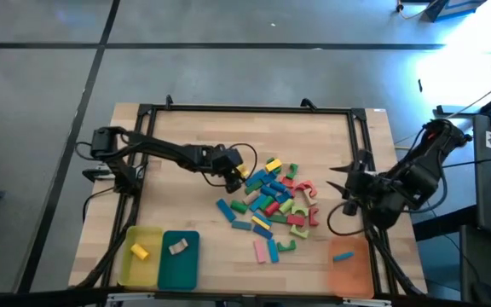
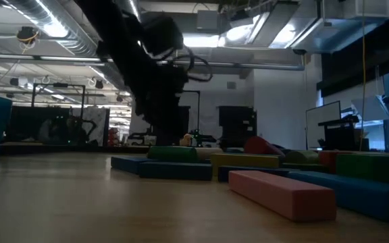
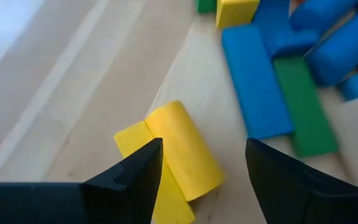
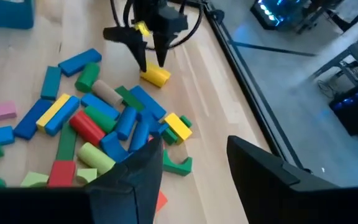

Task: Sort blocks by size
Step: Put the yellow cylindrical block into the yellow bin

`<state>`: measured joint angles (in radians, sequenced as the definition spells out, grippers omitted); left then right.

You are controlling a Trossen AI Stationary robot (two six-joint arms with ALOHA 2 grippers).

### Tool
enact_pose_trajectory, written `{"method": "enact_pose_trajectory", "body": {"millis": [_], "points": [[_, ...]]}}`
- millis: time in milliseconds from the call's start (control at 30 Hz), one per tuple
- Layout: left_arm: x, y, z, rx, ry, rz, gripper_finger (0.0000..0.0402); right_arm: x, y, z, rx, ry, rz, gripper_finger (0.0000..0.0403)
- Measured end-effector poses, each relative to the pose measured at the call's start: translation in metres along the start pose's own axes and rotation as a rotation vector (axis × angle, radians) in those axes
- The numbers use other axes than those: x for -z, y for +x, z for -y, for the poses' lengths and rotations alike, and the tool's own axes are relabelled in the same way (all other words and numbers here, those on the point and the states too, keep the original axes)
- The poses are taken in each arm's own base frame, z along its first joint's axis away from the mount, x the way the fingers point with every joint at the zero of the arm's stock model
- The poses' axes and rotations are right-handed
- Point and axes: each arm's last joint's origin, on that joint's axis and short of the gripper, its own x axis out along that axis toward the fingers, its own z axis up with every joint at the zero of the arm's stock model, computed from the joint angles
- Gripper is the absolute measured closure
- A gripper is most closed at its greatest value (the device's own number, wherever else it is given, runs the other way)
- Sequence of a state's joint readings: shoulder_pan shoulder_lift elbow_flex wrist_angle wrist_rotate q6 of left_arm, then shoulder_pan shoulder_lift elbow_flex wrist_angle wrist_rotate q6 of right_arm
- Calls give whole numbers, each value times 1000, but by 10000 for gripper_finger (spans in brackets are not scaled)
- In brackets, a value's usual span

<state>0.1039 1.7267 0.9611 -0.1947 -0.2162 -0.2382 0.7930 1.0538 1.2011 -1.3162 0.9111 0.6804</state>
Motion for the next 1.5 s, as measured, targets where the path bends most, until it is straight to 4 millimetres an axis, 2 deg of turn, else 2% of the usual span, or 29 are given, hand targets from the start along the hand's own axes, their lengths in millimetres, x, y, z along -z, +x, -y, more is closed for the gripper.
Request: {"method": "enact_pose_trajectory", "body": {"millis": [133, 333, 533, 833, 1133, 1500], "points": [[7, 15, -1, -19, 5, -42, 190, -3, 11, -4, -2, -23, 9, 221], [8, 28, -3, -36, -1, -36, 191, 3, 41, -14, -41, -76, -18, 221], [6, 29, -4, -28, 2, -14, 194, 10, 72, -14, -80, -41, -56, 221], [10, 29, 0, -31, 49, -48, 234, 18, 112, -7, -180, 11, -49, 221], [18, 27, 9, 0, 163, -105, 250, 19, 130, 12, -158, 74, -87, 221], [22, 28, 13, 26, 190, -114, 226, 19, 134, 19, -193, 103, -103, 221]]}}
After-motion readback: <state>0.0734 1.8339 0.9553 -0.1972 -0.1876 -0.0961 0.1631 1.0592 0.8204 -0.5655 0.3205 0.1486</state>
